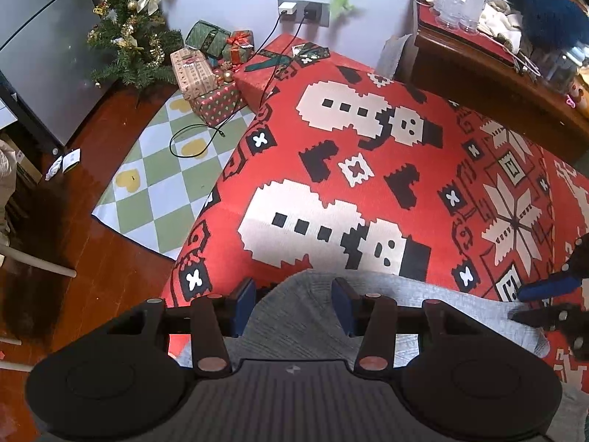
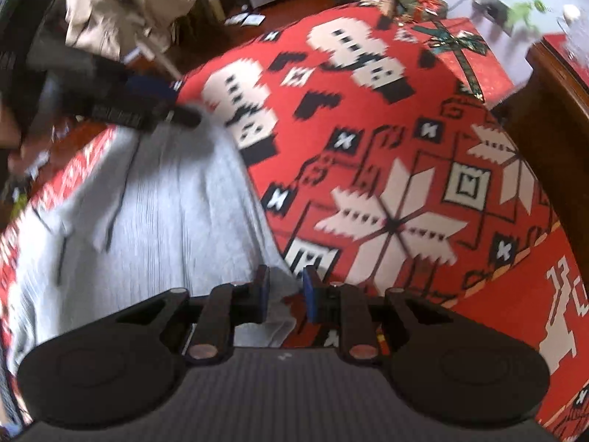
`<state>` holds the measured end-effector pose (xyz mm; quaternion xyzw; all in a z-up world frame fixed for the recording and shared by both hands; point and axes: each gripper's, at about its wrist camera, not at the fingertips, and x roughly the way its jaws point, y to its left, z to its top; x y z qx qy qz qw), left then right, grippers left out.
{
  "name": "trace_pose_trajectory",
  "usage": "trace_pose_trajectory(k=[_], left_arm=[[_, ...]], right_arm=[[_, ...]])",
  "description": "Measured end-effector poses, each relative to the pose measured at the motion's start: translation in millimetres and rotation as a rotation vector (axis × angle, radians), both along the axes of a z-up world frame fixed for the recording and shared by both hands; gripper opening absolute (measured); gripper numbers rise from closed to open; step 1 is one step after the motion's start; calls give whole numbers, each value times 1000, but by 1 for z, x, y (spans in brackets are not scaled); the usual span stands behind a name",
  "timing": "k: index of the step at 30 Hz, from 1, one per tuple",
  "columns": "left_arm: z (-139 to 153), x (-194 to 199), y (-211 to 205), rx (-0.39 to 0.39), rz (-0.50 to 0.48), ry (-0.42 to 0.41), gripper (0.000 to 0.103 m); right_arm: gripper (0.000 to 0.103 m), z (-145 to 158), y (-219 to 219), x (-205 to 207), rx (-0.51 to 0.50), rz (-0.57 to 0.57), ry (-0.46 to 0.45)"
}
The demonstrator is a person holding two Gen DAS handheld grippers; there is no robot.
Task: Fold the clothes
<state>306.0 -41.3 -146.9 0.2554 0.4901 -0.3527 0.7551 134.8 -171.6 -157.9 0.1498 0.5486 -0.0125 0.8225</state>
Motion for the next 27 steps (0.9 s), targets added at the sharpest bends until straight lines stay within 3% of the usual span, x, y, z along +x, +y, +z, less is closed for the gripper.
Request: trace_pose_trajectory(k=[2,4,6,14,17,19,21,27], left_arm=[[0,-1,0,-5,-4,6,46],[1,-2,0,-14,-14,15,46],[0,-4,-2,-7,-26,13,46],[-3,0,-4,-3,-16,10,46],[-7,6,-9,8,-8,26,46],[-10,10,-11,12,-3,52,35],[-10,13,-11,-21,1,93,9],[-1,4,-10,-44,13,-12,5]], right_arm=[[22,0,8,1,-28,32,0],[6,0,14,3,-33,60,1],[3,3,12,4,-45,56,-6],[3,26,-45,26,-193,-18,-102],[3,26,-64,44,-235,24,-133],[3,21,-69,54,-259,72,-137],[3,14,-71,62,-268,109,-127],[3,13,-73,65,-264,105,-141]])
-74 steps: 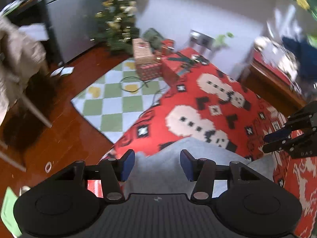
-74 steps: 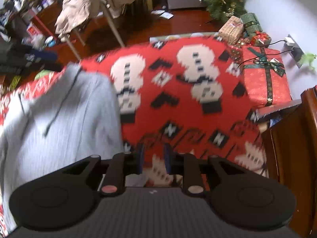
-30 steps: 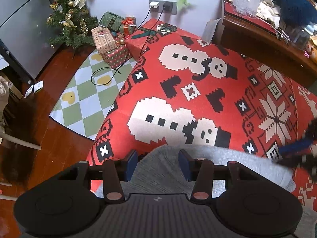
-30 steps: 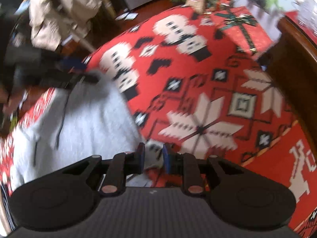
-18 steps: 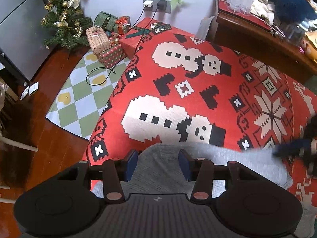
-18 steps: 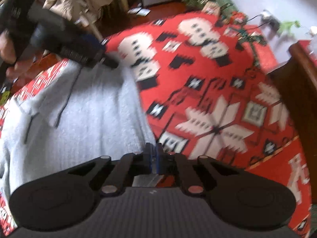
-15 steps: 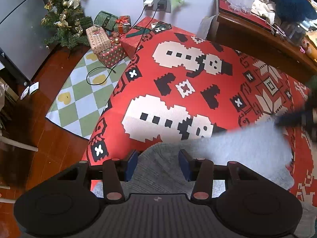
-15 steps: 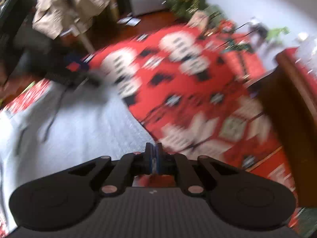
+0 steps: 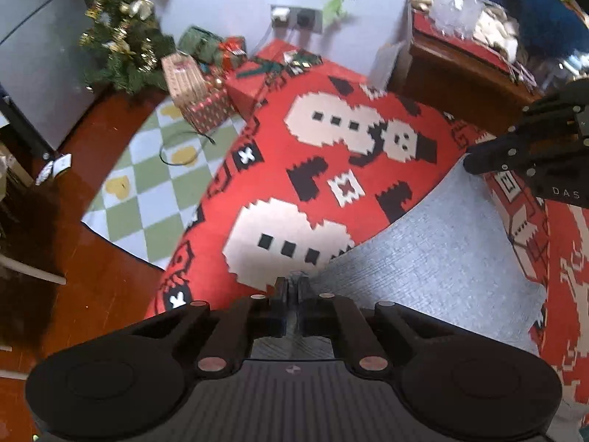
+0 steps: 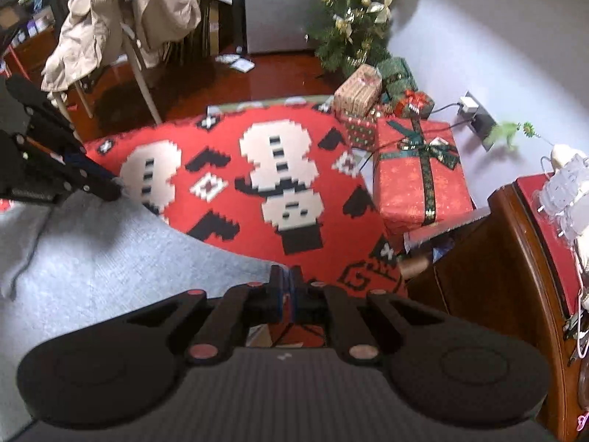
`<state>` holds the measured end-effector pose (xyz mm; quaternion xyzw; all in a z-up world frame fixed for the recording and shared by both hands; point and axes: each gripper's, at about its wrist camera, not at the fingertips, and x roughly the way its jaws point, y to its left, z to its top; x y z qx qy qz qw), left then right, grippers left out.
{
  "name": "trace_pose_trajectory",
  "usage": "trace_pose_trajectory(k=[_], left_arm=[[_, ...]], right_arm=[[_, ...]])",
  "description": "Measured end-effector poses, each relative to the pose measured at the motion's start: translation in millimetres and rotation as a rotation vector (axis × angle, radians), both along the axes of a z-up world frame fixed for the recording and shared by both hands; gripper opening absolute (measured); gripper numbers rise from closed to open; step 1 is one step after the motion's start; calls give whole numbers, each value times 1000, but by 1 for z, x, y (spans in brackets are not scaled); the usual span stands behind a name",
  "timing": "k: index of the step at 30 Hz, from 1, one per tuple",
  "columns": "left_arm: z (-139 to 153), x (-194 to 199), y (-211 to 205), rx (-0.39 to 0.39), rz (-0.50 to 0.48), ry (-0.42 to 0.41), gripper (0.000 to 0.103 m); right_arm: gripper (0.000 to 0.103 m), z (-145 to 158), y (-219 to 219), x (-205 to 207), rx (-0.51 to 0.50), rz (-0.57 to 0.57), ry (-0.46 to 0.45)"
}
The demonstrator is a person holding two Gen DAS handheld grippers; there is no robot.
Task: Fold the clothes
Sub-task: 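Open both grippers to release the shirt and pull them back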
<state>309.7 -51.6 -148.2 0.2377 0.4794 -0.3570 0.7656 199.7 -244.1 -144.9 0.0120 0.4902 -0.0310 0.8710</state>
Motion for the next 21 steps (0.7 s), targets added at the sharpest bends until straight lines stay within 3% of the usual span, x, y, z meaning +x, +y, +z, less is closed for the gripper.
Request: trace_pose_trajectory(k=[4,7,8,9,16,21], left_arm=[[-6,0,2,26,36,-11,7],[-4,-1,0,56,90,-8,24],[0,-1,2,41,108,-5,36],[5,-3,6,16,123,-4,42],[50,-29,46,-127,289,-30,45],[78,-75,98,-211,451,-48,46]], right_arm=[[3,-9,0,2,5,-7,16],[5,-15,2,4,0,1,23],[9,-14,2,4,1,-2,21],[20,-13,0,3,7,-9,19],[26,18,-9,-16,16,-26,-16],[29,47,1,-35,58,-3,-5]])
